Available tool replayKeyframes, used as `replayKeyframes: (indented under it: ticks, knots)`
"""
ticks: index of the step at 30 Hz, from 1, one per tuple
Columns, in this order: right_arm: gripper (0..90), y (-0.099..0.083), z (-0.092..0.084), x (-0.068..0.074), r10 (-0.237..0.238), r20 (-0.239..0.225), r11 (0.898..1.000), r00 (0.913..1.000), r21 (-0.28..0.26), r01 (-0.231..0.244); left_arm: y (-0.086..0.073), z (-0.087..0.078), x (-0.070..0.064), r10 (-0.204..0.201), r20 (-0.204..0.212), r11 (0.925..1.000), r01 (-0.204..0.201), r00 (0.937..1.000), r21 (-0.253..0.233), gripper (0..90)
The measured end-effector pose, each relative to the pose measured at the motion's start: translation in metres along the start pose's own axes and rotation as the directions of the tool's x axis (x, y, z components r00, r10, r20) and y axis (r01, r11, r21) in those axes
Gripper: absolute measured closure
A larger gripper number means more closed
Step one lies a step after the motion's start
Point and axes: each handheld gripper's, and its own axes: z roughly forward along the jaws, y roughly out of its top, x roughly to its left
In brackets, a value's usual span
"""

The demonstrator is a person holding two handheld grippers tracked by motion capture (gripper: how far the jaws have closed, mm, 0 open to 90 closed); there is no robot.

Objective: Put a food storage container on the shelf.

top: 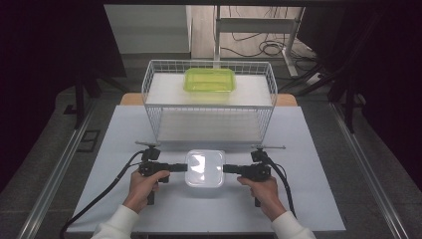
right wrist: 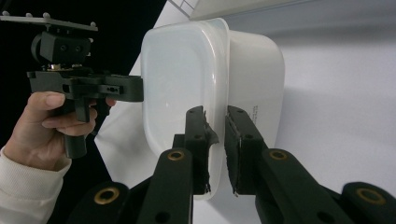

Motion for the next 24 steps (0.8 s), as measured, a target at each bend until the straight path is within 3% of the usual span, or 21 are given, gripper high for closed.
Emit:
replayKeyframes:
  ticks: [9,17,24]
  knots:
    - [79.1,0.004,-0.004,0.009,-0.07,0.004,0.997,0.9975,-0.027,0.071,0.001,-0.006,-0.01,0.046,-0.016,0.9985,-0.047,0.9988,-0.028,78.7]
    - [79.0,0.009,-0.011,0.019,-0.139,0.012,0.989,0.9902,-0.039,0.14,0.001,-0.012,-0.018,0.066,-0.009,0.9961,-0.067,0.9978,-0.057,78.5]
    - [78.8,0.012,-0.016,0.029,-0.191,0.017,0.979,0.9814,-0.065,0.192,0.005,-0.02,-0.03,0.098,-0.028,0.9919,-0.1,0.9948,-0.079,78.4]
